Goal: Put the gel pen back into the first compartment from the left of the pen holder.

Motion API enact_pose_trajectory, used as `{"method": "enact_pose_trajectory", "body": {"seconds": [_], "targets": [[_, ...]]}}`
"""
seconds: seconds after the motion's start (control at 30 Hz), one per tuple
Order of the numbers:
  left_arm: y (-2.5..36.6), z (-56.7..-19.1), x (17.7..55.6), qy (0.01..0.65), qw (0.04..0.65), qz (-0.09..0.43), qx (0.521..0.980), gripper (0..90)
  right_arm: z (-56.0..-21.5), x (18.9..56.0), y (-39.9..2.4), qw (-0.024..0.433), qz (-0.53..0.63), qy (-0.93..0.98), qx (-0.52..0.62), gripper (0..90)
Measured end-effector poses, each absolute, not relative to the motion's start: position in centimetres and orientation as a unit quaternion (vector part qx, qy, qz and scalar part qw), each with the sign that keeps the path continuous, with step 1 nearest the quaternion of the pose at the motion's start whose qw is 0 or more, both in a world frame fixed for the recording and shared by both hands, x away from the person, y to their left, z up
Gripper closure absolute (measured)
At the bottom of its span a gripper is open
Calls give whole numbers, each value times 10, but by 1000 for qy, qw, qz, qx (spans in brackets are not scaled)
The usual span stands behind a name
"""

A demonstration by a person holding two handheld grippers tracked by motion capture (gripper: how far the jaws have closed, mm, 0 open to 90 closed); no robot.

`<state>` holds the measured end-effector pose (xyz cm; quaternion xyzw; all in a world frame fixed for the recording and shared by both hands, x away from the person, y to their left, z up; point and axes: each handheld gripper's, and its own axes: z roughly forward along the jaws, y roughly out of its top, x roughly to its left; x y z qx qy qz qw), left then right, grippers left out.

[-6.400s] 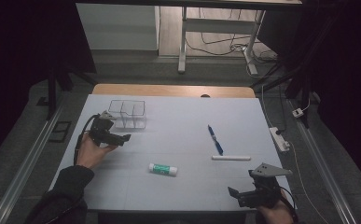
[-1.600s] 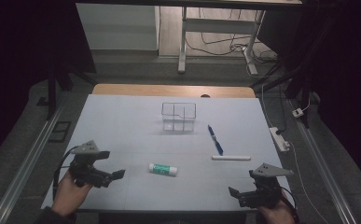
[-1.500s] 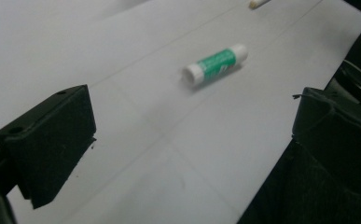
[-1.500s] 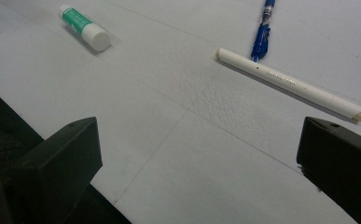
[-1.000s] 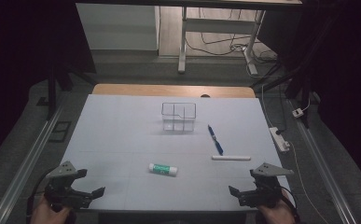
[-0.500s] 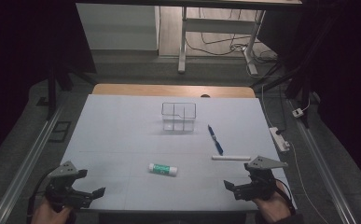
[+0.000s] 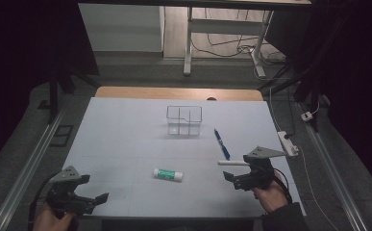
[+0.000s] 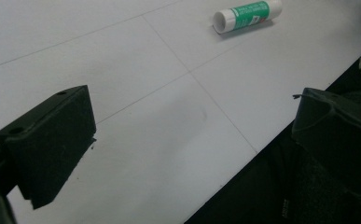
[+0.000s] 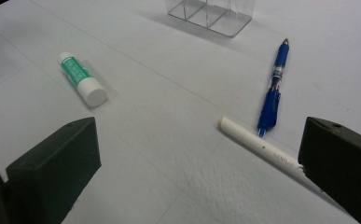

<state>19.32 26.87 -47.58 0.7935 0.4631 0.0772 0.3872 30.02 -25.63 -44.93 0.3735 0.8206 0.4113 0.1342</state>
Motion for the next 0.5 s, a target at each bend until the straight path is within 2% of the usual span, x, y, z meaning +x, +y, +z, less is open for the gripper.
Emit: {"method": "enact_pose_trajectory", "body": {"seconds": [0.23, 0.5], "targets": [[268, -476, 193, 463, 386, 79, 794, 0, -454, 321, -246, 126, 392, 828, 381, 0], [266, -476, 193, 457, 379, 80, 800, 0, -458, 341, -237, 141, 372, 832, 385, 0]]}}
